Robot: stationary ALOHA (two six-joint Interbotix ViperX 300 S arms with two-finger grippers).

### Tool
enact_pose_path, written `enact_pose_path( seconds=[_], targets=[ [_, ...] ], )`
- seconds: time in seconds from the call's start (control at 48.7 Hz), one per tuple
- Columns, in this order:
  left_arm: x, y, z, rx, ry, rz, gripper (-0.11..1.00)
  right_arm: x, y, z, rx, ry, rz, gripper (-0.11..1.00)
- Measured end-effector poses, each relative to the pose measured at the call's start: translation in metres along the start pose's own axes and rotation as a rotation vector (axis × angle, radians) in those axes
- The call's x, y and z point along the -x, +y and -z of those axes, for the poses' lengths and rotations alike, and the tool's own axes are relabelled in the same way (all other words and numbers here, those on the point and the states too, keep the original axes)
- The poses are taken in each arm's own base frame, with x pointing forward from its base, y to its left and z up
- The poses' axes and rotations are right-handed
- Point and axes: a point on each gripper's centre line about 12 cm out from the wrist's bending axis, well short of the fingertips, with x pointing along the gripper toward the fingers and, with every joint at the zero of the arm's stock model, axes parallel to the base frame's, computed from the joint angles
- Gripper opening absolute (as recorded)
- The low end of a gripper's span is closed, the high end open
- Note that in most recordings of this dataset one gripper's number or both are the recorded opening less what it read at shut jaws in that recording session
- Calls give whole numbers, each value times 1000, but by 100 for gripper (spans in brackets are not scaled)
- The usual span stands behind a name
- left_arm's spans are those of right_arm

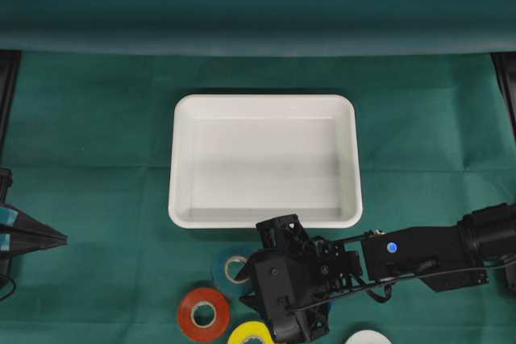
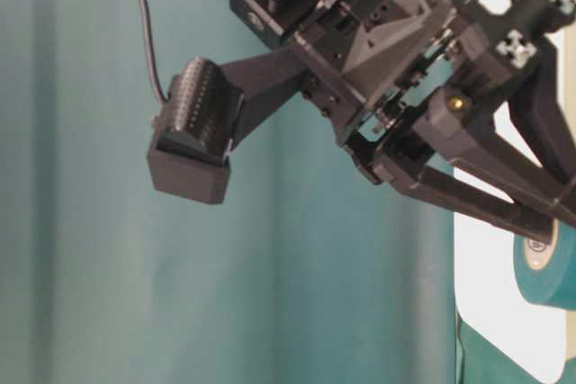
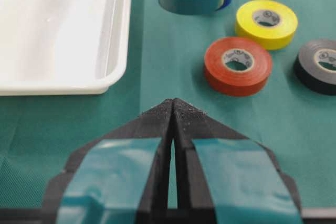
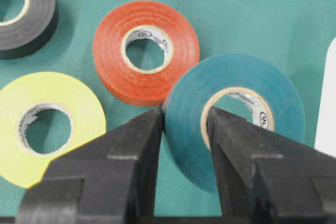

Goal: Put the tape into the white case with the right arm.
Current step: 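Close the right gripper on the teal tape roll, then carry the teal roll into the white tray and release it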

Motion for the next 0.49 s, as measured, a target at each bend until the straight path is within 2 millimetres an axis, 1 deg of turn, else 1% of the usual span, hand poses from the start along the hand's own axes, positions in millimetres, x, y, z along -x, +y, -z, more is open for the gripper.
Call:
enact_pose_path(
  seconds=[0.267, 0.329, 0.411, 0.493],
  targets=[
    [0, 0, 0, 2, 2, -1, 0, 0, 0, -2, 3, -5, 0, 0],
    [0, 0, 0, 0, 0, 0, 0, 0, -3, -4, 5, -7, 6, 0],
    [0, 0, 0, 2, 0, 0, 0, 0, -11, -6, 8, -14, 20, 0],
    [0, 0, 0, 2, 0, -1, 0, 1, -25, -8, 8, -20, 46, 0]
  ],
)
